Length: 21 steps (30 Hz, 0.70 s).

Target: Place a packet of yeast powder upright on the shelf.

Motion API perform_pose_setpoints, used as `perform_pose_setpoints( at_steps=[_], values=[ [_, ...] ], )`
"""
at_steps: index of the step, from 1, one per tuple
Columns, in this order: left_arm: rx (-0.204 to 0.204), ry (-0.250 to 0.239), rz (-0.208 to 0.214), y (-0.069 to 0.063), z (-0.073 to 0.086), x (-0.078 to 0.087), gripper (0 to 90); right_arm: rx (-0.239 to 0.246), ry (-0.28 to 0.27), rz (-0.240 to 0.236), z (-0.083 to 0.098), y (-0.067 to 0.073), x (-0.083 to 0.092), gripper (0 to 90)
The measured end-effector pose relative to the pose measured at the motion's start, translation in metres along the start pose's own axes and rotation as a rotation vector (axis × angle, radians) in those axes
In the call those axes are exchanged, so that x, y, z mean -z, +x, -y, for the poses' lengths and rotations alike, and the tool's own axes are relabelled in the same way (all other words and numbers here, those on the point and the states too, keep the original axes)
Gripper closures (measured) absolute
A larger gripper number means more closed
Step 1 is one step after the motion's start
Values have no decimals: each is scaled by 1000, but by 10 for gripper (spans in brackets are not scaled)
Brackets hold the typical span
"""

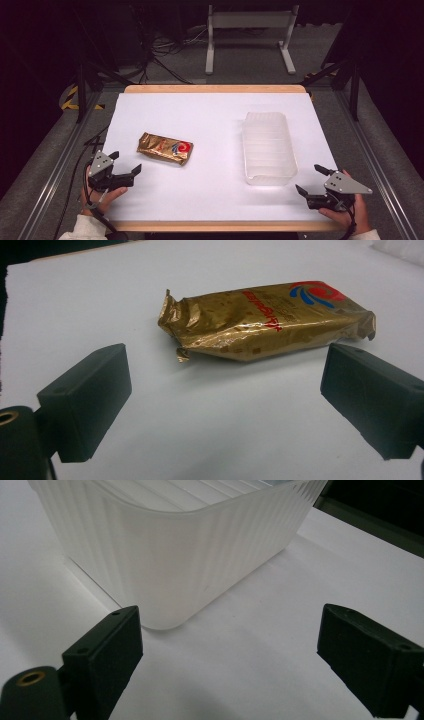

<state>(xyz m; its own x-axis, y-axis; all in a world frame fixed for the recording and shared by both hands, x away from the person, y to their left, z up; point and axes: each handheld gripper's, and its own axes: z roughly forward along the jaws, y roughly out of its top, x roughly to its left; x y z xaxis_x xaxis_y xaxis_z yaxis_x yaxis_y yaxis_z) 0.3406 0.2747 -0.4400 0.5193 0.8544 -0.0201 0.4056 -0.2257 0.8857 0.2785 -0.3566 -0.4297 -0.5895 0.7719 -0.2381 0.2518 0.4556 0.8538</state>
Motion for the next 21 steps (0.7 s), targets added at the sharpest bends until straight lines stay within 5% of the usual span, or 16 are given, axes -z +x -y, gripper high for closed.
perform_pose_setpoints(
  at_steps=[13,21],
  values=[
    [-13,25,3,-1,-3,-8,67,6,5,4,0,2,1,120],
    [20,48,28,1,-7,-20,72,-5,-2,21,1,3,9,122]
  ],
)
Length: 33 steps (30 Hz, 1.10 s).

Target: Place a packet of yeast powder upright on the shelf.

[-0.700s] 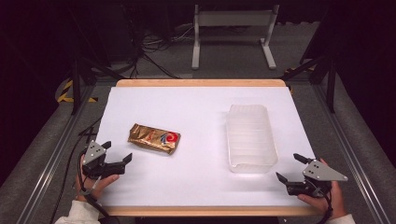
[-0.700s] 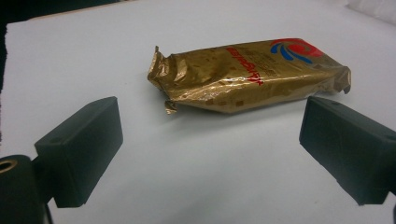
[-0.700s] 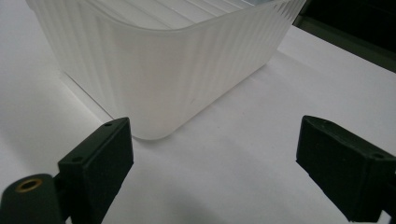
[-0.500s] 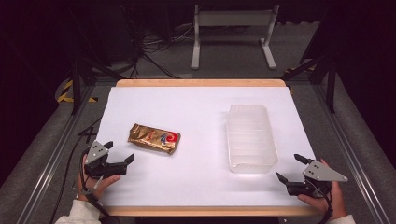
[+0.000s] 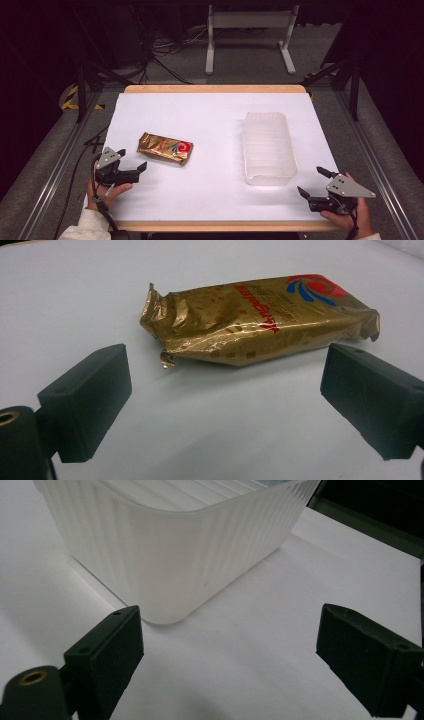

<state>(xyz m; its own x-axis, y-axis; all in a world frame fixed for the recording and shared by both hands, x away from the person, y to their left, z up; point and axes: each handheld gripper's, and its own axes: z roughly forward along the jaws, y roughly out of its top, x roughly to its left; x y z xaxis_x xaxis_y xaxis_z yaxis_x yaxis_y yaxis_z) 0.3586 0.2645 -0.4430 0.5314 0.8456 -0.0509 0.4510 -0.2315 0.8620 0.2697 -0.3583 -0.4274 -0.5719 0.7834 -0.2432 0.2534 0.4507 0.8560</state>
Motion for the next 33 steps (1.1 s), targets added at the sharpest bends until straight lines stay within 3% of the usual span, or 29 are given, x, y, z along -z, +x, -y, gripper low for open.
perform_pose_setpoints(
  at_steps=[12,15,18,22,23,26,29,33],
  values=[
    [62,52,7,4,-6,-20,110,-8,4,-6,1,0,-2,124],
    [127,16,35,12,-13,-19,110,0,11,-13,0,0,-5,126],
    [154,13,26,18,-19,-20,119,4,9,-16,-1,0,-7,126],
    [173,15,34,24,-26,-25,195,4,10,-22,-2,0,-10,128],
    [193,16,45,27,-27,-27,220,6,10,-25,-2,-1,-11,128],
    [216,28,36,30,-29,-36,284,12,13,-26,-2,0,-10,128],
    [251,53,54,30,-32,-46,289,8,11,-20,-2,-1,-9,129],
    [279,98,43,30,-35,-59,293,14,19,-19,-2,0,-10,130]
  ],
)
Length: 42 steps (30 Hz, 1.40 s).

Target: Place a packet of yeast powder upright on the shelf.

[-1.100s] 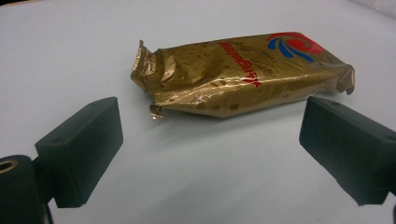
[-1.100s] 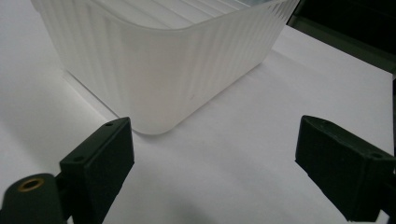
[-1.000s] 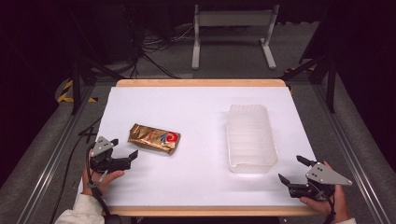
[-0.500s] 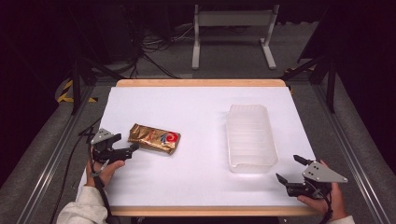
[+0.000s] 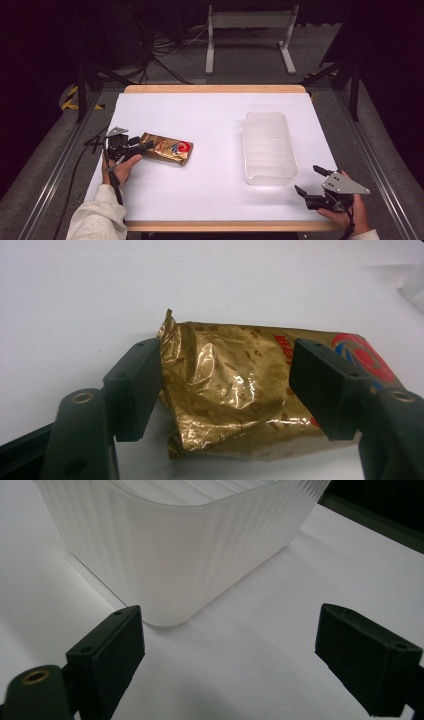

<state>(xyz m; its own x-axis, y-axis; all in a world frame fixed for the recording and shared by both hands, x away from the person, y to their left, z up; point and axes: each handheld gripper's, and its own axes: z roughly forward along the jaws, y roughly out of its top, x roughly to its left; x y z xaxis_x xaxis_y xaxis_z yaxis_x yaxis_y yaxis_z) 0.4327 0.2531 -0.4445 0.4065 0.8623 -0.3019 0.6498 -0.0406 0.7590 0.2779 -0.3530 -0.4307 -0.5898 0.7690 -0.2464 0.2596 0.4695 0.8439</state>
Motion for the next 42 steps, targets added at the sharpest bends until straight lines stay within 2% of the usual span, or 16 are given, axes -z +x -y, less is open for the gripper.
perform_pose_setpoints(
  at_steps=[2,3,4,5,6,10,13,16,18,19,22,27,31,34,38,42],
  values=[
    [1,16,-7,0,0,-1,276,3,-2,-1,0,0,0,130],
    [24,14,-7,3,2,-1,274,-1,-1,-5,0,0,1,130],
    [49,41,3,5,5,-2,276,-1,0,-3,1,0,1,130],
    [49,41,3,5,5,-2,276,-1,0,-3,1,0,1,130],
    [68,61,6,7,7,-3,277,-3,-1,-7,1,0,1,130],
    [67,71,24,7,9,-4,317,0,0,-9,0,0,1,130],
    [49,74,36,6,9,-2,425,-1,1,-10,0,0,1,130],
    [38,61,27,4,10,1,551,2,6,-14,0,1,0,130],
    [33,33,6,4,11,6,683,3,9,-15,0,1,0,131],
    [16,25,2,5,11,7,737,3,10,-13,0,1,0,132],
    [-7,11,-5,1,11,8,812,-8,6,-10,0,0,1,133],
    [-34,-70,-13,-4,6,17,840,-5,5,-6,0,0,1,133],
    [-53,-149,10,-10,2,30,845,-8,5,-5,0,-1,2,133],
    [-65,-185,30,-17,-2,38,846,-11,4,4,0,-1,2,133],
    [-103,-250,43,-33,-7,49,849,-19,2,16,0,-1,3,133],
    [-156,-287,75,-52,-14,53,855,-23,7,21,0,-2,2,134]
  ],
)
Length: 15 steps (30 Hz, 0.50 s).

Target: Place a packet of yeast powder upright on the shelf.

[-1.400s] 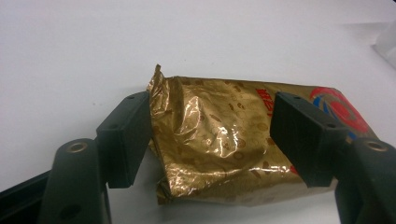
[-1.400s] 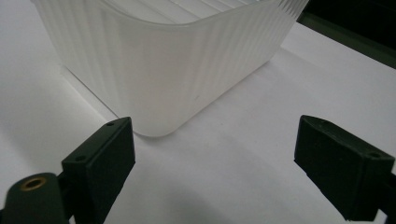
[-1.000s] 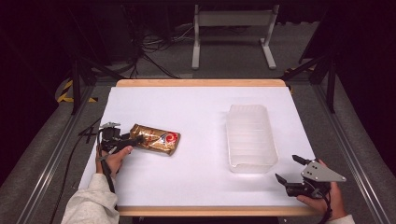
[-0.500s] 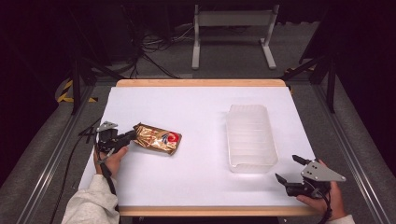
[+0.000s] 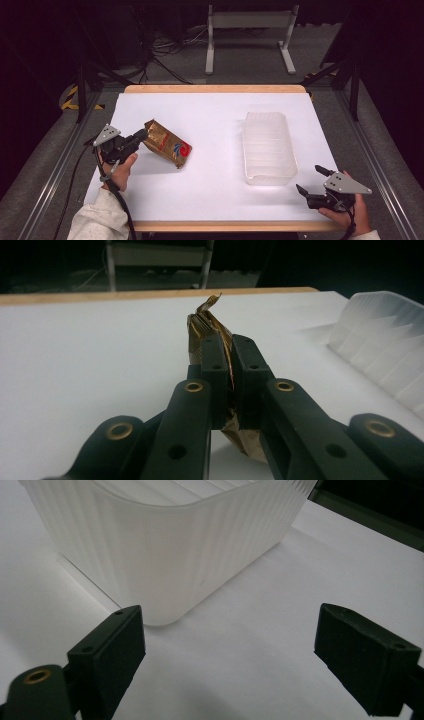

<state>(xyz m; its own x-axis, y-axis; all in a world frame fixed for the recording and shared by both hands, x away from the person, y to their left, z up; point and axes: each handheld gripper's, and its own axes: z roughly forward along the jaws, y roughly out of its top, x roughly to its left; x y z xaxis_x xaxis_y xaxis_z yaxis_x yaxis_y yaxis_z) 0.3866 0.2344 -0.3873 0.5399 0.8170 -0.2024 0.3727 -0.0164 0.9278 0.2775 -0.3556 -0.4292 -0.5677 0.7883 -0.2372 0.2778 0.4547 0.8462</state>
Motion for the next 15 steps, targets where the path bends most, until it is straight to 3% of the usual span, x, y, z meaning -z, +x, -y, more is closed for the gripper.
perform_pose_setpoints(
  at_steps=[5,15],
  values=[
    [-54,-14,46,-19,-9,-4,858,3,5,-1,0,0,0,134],
    [-117,-40,130,-46,-22,-13,861,4,7,0,0,0,0,134]
  ],
)
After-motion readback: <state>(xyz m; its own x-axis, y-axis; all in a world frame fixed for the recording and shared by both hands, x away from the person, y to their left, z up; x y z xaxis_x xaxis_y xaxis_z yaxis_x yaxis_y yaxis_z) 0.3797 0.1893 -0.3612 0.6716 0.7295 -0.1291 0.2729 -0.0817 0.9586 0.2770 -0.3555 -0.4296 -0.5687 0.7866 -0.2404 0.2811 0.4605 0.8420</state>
